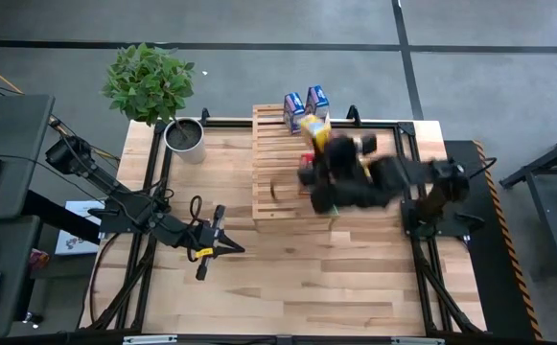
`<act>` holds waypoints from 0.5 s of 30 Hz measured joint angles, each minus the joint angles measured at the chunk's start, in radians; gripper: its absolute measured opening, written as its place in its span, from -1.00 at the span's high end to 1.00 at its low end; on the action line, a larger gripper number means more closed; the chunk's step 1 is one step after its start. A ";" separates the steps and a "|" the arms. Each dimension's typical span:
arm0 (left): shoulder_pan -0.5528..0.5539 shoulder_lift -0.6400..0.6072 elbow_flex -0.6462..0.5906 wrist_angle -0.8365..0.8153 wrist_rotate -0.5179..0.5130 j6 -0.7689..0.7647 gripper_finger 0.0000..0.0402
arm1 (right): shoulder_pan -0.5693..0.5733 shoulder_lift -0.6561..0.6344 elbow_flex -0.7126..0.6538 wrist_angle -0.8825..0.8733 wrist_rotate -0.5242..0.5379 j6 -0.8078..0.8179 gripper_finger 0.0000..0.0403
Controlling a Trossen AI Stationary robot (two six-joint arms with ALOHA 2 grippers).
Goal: Stack cereal on shelf
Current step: Put the yellow cereal box on the shelf
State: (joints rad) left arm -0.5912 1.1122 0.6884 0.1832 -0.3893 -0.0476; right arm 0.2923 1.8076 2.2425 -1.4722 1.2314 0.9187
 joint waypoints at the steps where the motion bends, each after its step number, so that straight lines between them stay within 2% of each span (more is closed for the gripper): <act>1: 0.001 0.000 0.000 0.000 0.000 -0.001 1.00 | -0.050 -0.002 0.000 -0.029 -0.053 0.031 0.31; 4: 0.002 0.000 0.000 0.000 -0.002 -0.001 1.00 | -0.196 -0.001 -0.002 -0.077 -0.210 0.068 0.31; 8: 0.002 0.000 0.000 0.000 -0.016 -0.002 1.00 | -0.339 -0.001 -0.002 -0.086 -0.337 0.049 0.31; 13: 0.002 0.000 0.000 0.000 -0.017 -0.003 1.00 | -0.458 -0.001 -0.002 -0.082 -0.523 0.040 0.31; 15: 0.002 0.000 0.000 0.000 -0.018 -0.003 1.00 | -0.481 0.000 -0.002 -0.088 -0.565 0.032 0.31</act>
State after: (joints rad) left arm -0.5896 1.1122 0.6884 0.1833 -0.4068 -0.0505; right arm -0.1890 1.8075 2.2410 -1.5605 0.6660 0.9512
